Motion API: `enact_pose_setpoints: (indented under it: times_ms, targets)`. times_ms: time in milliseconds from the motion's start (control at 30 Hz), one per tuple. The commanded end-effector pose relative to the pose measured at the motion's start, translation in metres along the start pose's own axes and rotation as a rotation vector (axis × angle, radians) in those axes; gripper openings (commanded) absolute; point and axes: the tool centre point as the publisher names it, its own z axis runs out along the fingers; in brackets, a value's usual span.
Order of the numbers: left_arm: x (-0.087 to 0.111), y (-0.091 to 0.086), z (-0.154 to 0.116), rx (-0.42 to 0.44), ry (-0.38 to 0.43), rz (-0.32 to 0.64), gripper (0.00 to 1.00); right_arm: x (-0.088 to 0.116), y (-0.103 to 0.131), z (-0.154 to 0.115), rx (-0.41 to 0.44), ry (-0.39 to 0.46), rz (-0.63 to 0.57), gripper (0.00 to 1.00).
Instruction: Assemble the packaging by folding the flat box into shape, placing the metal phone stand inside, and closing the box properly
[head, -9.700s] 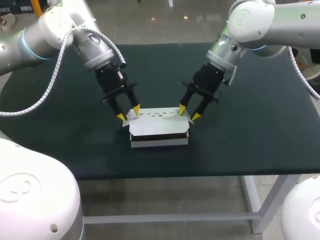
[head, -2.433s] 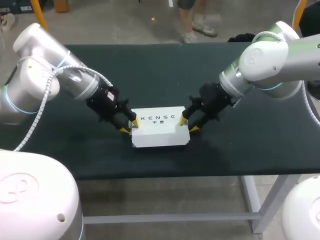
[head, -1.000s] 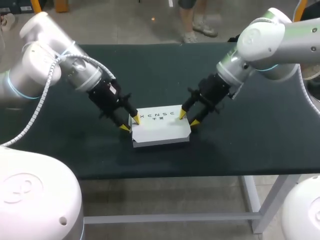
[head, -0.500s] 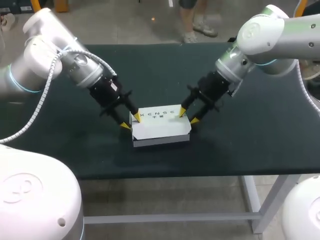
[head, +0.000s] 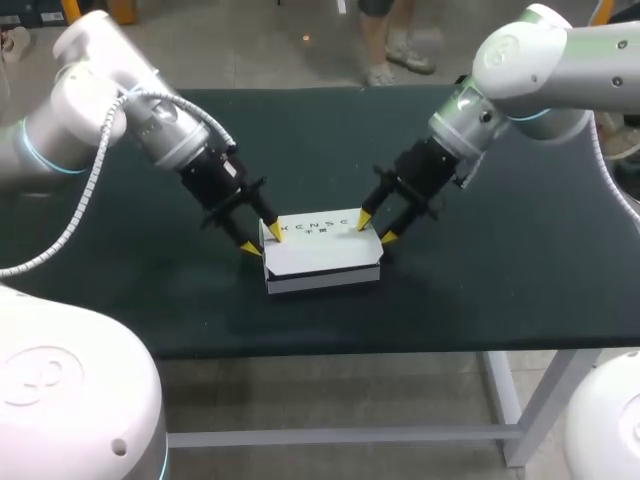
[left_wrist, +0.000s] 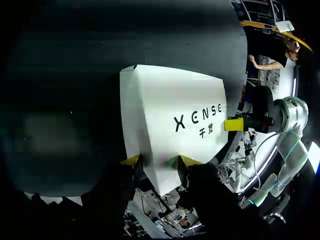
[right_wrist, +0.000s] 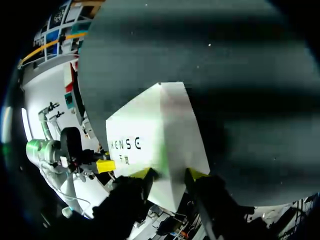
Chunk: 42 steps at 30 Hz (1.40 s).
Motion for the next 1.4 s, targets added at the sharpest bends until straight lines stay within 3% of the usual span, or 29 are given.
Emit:
enact_pose_setpoints:
  times_ms: [33,1400]
  targets:
    - [0.006,-0.004,0.0,-0.019,-0.007,-0.006,0.48,0.006,0.003,0.0,0.017,-0.004,0.003,0.47]
    - [0.014,-0.009,-0.007,-0.175,0.018,-0.107,0.47,0.018,0.002,-0.013,0.101,0.013,0.075,0.45]
